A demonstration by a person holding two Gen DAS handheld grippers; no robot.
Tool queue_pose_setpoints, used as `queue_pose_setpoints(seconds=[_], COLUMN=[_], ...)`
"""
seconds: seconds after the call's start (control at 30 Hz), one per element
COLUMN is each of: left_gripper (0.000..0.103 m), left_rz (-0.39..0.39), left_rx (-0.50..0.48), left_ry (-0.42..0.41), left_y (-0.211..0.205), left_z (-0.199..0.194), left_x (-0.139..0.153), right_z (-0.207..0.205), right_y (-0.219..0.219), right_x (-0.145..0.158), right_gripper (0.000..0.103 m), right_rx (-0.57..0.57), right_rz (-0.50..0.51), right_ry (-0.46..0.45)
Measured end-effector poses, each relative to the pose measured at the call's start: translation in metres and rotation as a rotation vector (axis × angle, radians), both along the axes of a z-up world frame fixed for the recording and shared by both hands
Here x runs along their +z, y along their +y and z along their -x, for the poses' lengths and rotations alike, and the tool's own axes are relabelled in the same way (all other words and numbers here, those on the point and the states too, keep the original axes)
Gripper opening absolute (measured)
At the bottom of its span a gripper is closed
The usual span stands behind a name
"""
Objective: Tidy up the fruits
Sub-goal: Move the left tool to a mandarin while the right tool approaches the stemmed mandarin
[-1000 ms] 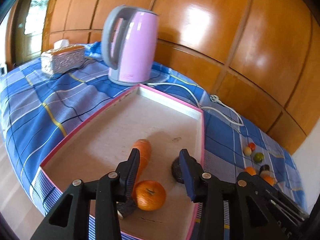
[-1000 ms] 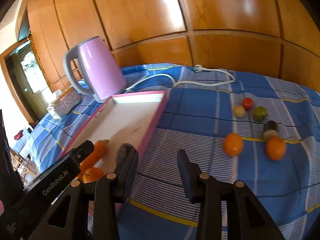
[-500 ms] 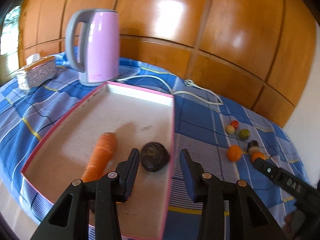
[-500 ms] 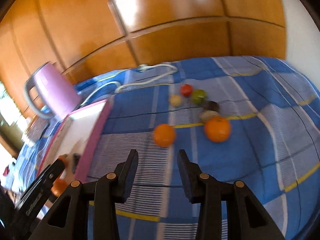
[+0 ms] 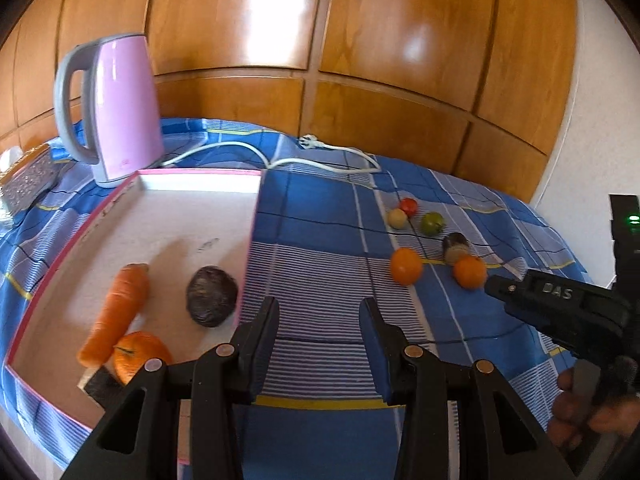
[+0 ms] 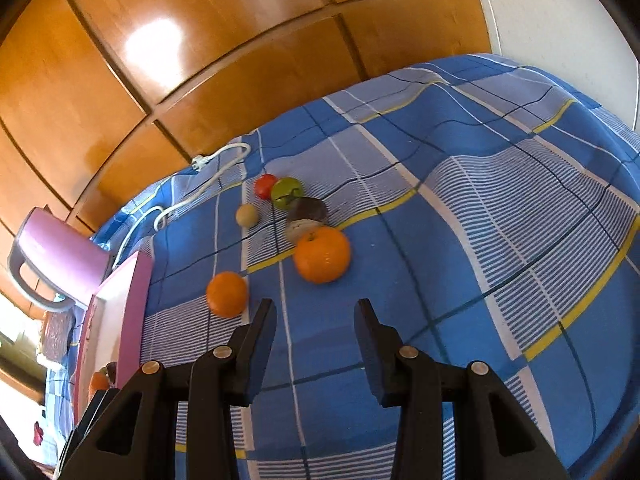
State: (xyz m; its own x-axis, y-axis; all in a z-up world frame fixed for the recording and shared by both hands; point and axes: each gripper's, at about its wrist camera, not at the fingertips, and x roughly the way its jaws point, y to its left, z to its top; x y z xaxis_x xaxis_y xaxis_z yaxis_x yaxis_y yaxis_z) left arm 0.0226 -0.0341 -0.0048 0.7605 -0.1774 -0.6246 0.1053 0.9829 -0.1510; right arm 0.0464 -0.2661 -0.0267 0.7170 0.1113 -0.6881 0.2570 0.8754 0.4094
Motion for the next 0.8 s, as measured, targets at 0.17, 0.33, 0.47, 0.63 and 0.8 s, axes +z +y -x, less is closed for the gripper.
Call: queue_pose_setpoints(seconds=[0.17,0.33,0.47,0.63,0.8], left_gripper=[0.042,0.042,0.042,0.044,0.05], left_rz=[0.02,0.019,0.03,0.041,0.06], left_rx=[-0.034,-0.071,-0.097,-0.135,-0.169], left_ry=[0.029,0.044,0.056,0.076,0.088], left_y=[-0.012,-0.027,-0.034,-0.043,-0.052], left_z=[-0.009,-0.019,-0.027,-0.041,-0.053], left_x=[-0.004,-0.008,-0.011,-0.015,-0.017], right_z=[-0.007,-0.017,-0.026,-0.036,-0.045], right_y=[-0.005,-0.012,-0.011,-0.007,-0.005], right_x=[-0.003,-0.005,-0.006,-0.007,-0.009], right_gripper=[0.047,0.049,0.049,0.049,0.049], right_rx=[-0.029,-0.05,-0.046,-0.023,-0.008], right_rz=[0.016,0.03,0.057,0.086,0.098], right_ry=[0.013,0.024,0.029,0.041,0.052])
